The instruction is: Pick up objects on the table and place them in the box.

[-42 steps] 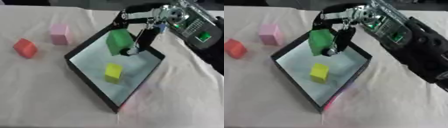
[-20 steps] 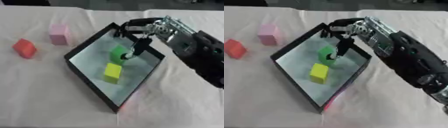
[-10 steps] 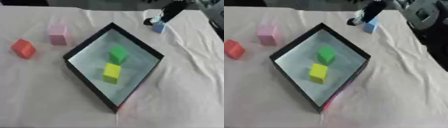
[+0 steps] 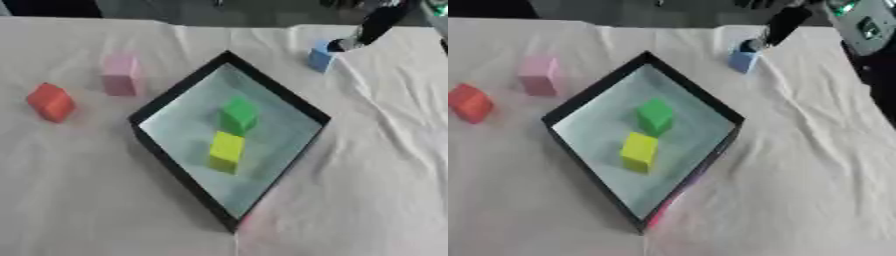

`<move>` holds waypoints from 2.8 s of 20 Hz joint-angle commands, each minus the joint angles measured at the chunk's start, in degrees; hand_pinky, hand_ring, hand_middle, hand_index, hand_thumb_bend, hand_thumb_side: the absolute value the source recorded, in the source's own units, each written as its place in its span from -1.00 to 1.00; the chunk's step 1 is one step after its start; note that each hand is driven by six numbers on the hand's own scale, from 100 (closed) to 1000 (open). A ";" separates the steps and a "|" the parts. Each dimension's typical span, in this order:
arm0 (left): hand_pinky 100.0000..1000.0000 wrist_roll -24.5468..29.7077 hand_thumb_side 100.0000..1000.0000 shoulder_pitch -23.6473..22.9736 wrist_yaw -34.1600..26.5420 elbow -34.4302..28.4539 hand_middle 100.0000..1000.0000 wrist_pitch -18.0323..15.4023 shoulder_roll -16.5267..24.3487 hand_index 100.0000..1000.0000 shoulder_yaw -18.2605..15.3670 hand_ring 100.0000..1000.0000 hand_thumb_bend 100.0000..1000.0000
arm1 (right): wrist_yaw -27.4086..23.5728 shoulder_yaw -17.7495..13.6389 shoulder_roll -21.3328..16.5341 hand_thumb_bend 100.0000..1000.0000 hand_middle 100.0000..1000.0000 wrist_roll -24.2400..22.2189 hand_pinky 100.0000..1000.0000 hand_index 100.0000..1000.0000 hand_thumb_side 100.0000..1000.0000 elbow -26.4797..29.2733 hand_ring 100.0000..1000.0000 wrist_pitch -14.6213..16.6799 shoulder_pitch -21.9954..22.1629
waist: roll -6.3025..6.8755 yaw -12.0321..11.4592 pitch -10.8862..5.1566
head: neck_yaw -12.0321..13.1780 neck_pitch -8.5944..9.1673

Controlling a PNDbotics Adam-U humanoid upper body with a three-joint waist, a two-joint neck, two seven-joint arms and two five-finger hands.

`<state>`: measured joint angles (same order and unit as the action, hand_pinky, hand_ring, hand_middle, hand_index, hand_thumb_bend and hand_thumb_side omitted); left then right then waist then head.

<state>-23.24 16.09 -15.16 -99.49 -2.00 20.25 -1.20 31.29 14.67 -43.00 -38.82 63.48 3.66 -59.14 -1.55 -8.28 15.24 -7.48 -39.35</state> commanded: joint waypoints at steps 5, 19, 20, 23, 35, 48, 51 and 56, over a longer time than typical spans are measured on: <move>0.56 0.24 0.30 1.38 -0.34 -1.42 0.53 -0.03 0.56 0.59 0.00 0.54 -0.63 | 1.45 -2.86 0.60 -0.15 0.65 4.82 0.72 0.76 -0.29 -6.11 0.70 -3.05 -1.81 | -0.13 -0.51 0.30 | -0.72 1.57; 0.56 0.62 0.30 2.67 -0.51 -1.69 0.52 0.10 0.06 0.59 0.31 0.55 -0.63 | 6.47 -4.68 3.31 -0.17 0.62 14.61 0.70 0.73 -0.24 -12.97 0.68 -11.14 -1.97 | -0.14 -1.66 1.98 | -1.49 2.64; 0.56 0.63 0.31 2.77 -0.53 -1.71 0.52 0.11 0.03 0.59 0.33 0.55 -0.63 | 6.68 -4.94 3.35 -0.16 0.62 15.01 0.70 0.73 -0.25 -13.24 0.68 -11.26 -1.95 | -0.15 -1.75 2.12 | -1.55 2.71; 0.56 0.76 0.31 3.17 -0.55 -1.85 0.52 0.12 -0.09 0.59 0.44 0.55 -0.63 | 6.98 -5.80 3.37 -0.18 0.62 16.03 0.70 0.73 -0.24 -14.16 0.68 -11.57 -1.77 | -0.17 -2.11 2.69 | -1.81 3.17; 0.56 1.11 0.32 4.13 -0.47 -2.07 0.52 0.31 -0.33 0.59 0.78 0.55 -0.64 | 5.45 -7.49 3.43 -0.29 0.50 20.80 0.65 0.67 -0.42 -16.27 0.57 -13.80 -1.06 | -0.36 -3.23 4.47 | -2.26 4.30; 0.57 1.48 0.33 4.16 -0.38 -2.01 0.53 0.47 -0.18 0.59 0.96 0.55 -0.64 | -0.26 -7.59 3.77 -0.82 0.06 26.94 0.53 0.28 -1.00 -14.60 0.29 -15.26 -1.16 | -0.45 -2.95 4.39 | -2.15 3.99; 0.57 1.28 0.33 3.40 -0.26 -1.81 0.53 0.44 0.17 0.59 0.75 0.55 -0.65 | -4.93 -6.80 2.18 -0.98 0.04 28.15 0.52 0.26 -1.00 -8.55 0.26 -15.38 -1.08 | -0.50 -2.04 3.81 | -1.63 2.84; 0.57 1.07 0.33 2.13 -0.01 -1.55 0.53 0.37 0.93 0.59 0.50 0.56 -0.65 | -13.78 -3.21 -3.04 -0.93 0.06 25.80 0.51 0.27 -1.00 8.38 0.26 -18.08 0.36 | -0.72 -0.58 2.57 | -0.96 1.52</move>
<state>-21.95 18.02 -15.35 -100.22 -1.54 19.35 -0.16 19.76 11.00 -42.74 -12.51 66.99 -13.84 -57.93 -1.64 -8.79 19.98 -8.72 -37.49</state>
